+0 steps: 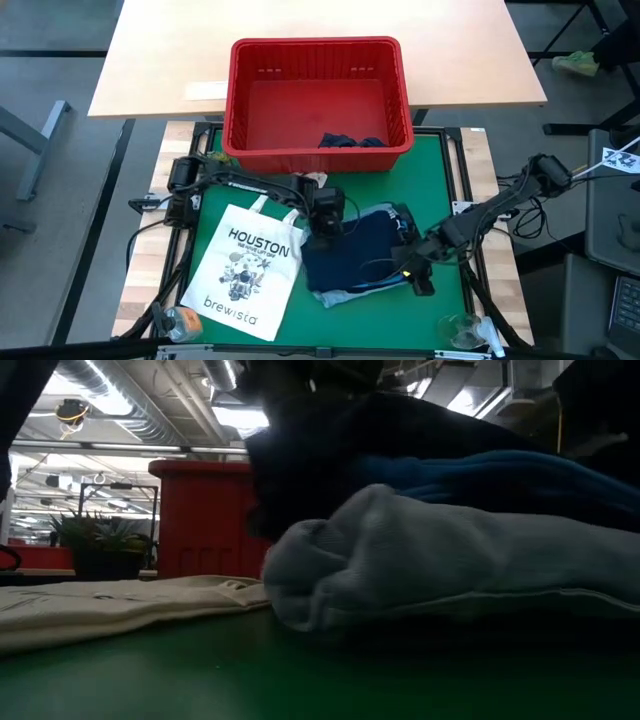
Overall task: Fold Laundry from Bin
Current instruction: Adjust stacked cloths to the center of the table
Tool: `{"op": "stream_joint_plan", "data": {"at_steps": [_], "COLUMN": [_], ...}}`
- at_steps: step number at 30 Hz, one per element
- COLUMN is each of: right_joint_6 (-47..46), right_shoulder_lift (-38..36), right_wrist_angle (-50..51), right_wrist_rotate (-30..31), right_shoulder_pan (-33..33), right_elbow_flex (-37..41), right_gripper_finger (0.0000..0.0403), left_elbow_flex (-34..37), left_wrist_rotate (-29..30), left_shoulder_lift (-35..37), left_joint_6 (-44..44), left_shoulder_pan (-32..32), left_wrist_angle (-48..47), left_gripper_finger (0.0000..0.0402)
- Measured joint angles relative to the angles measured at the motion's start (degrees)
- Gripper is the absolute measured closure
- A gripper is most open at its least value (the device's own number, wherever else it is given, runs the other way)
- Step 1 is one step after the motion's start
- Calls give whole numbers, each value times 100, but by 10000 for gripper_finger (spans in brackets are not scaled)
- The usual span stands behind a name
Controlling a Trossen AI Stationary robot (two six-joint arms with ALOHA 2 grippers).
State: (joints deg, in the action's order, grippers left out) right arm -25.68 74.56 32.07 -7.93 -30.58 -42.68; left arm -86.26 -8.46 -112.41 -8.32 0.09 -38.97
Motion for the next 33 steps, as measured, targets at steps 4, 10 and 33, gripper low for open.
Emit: {"op": "stream_joint_plan", "data": {"at_steps": [4, 10, 33], "right_joint_6": [-236, -218, 1134], "right_shoulder_lift": [21, -10, -17], "right_wrist_angle": [268, 535, 1991], "right_wrist_rotate": [208, 584, 451], "right_shoulder_pan": [167, 699, 1731], "right_elbow_flex": [-6, -4, -1170], "right_gripper_finger": [221, 221, 221], "left_elbow_flex": [195, 221, 222], "left_wrist_rotate": [-268, -856, -903], "left_shoulder_lift": [-56, -56, 93], "left_joint_6": [-36, -53, -52], "left_shoulder_pan": [-42, -247, -367], "left_wrist_angle": [2, 15, -346], "left_gripper_finger": [308, 308, 308]}}
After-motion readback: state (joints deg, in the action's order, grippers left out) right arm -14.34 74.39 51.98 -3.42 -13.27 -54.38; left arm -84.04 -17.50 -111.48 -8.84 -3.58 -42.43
